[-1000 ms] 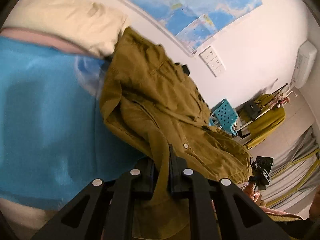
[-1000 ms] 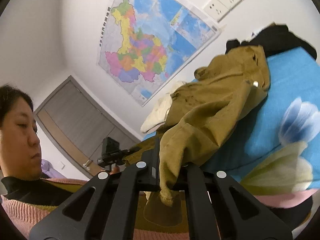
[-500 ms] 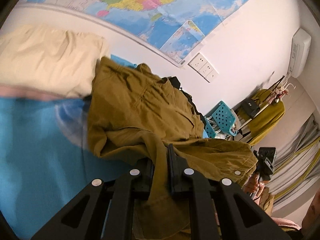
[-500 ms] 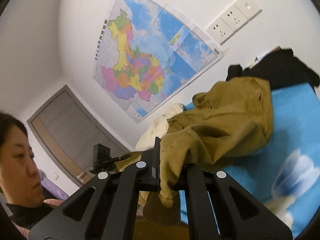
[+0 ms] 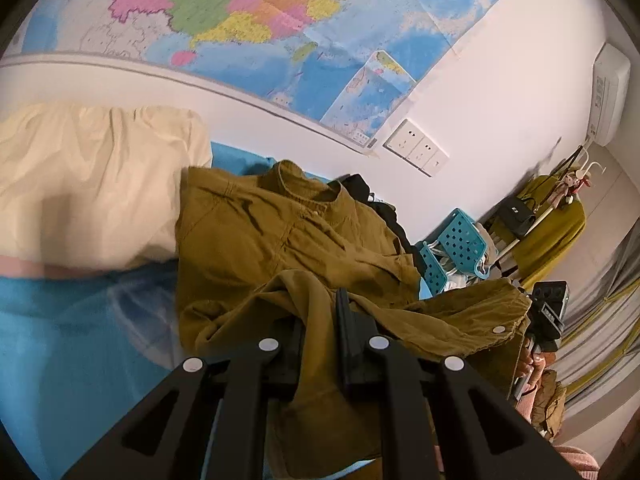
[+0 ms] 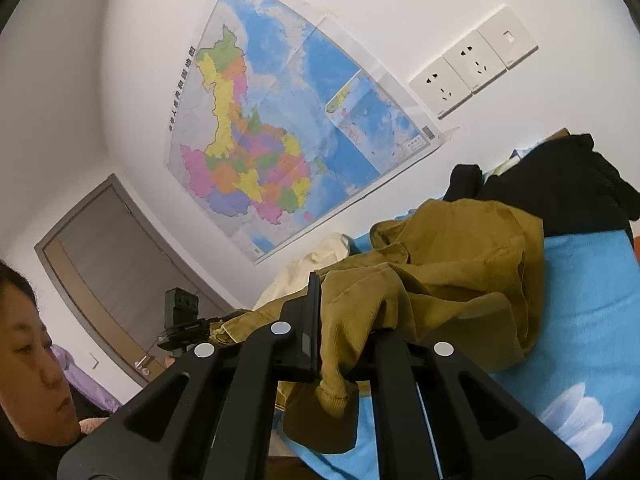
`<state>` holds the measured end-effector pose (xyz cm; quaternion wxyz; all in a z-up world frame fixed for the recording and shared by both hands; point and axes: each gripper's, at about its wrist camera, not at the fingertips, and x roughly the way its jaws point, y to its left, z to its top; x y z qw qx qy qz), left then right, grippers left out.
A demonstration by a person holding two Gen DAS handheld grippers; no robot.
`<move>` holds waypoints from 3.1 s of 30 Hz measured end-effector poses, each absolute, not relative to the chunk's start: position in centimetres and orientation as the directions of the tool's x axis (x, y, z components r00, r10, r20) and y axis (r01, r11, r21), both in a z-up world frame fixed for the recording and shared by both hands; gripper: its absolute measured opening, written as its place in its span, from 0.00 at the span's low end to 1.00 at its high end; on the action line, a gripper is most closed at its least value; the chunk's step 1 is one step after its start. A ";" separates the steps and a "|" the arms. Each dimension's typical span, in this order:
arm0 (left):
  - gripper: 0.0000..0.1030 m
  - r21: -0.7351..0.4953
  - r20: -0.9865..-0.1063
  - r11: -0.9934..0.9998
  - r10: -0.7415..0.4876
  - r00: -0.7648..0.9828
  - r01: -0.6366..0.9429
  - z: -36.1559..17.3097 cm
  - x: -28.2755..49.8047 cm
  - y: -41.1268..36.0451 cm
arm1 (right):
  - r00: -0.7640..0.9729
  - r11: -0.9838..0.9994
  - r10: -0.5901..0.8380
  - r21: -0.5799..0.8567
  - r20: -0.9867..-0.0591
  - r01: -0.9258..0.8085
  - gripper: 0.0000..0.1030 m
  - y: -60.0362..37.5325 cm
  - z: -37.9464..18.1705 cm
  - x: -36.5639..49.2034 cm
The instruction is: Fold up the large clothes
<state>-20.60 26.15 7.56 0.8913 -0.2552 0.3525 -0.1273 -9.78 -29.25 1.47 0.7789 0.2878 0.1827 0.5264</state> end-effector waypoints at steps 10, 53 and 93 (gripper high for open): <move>0.11 -0.516 -0.572 0.855 -0.389 0.722 0.053 9.4 -17.5 26.3 | 0.415 0.316 0.910 0.651 -0.002 -0.690 0.05 -28.4 3.3 -6.5; 0.11 -0.421 -0.727 0.903 -0.279 0.627 -0.087 6.9 -0.8 29.0 | 0.454 0.434 0.870 0.738 -0.194 -0.517 0.06 -23.5 3.7 9.7; 0.34 -0.521 -0.784 0.818 -0.347 0.515 -0.242 0.6 6.4 31.9 | 0.481 0.597 0.802 0.496 -0.353 -0.630 0.60 -15.5 4.4 8.4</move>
